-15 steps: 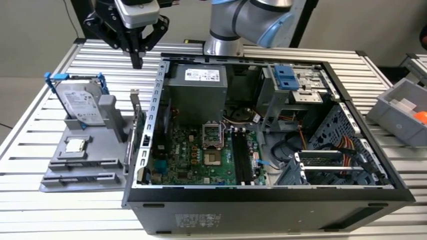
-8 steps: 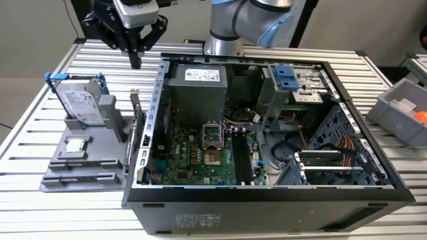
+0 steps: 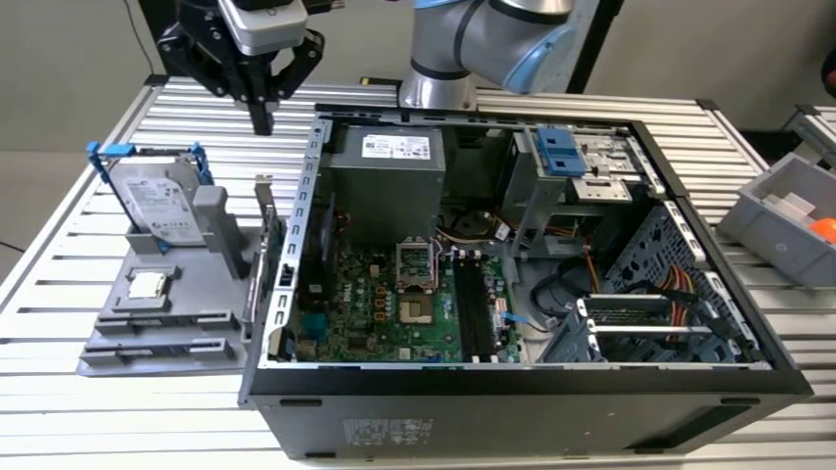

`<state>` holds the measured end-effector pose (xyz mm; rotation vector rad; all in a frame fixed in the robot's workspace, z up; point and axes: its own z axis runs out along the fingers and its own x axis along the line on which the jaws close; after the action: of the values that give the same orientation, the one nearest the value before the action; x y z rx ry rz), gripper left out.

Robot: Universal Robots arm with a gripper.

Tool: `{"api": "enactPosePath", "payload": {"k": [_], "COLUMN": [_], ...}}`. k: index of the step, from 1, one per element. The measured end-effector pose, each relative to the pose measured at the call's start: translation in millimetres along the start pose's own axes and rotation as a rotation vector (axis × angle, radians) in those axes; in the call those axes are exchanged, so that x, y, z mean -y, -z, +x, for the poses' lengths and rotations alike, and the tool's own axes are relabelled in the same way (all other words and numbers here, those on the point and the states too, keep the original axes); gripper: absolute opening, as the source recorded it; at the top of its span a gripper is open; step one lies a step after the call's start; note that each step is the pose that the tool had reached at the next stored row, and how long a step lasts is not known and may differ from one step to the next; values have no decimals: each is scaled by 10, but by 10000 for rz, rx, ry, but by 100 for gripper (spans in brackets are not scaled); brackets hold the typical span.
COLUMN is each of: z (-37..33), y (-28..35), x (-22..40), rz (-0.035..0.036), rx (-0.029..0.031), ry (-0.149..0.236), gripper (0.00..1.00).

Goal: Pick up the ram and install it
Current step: 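Reach for the ram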

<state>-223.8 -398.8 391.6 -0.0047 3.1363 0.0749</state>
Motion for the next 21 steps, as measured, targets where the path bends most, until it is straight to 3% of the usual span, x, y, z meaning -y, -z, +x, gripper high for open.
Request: {"api": "enactPosePath", "payload": {"k": [21], "z": [63], "y": [-3], "x": [0], "rz": [-2], "rx": [-31], "ry": [335], "gripper": [0]}}
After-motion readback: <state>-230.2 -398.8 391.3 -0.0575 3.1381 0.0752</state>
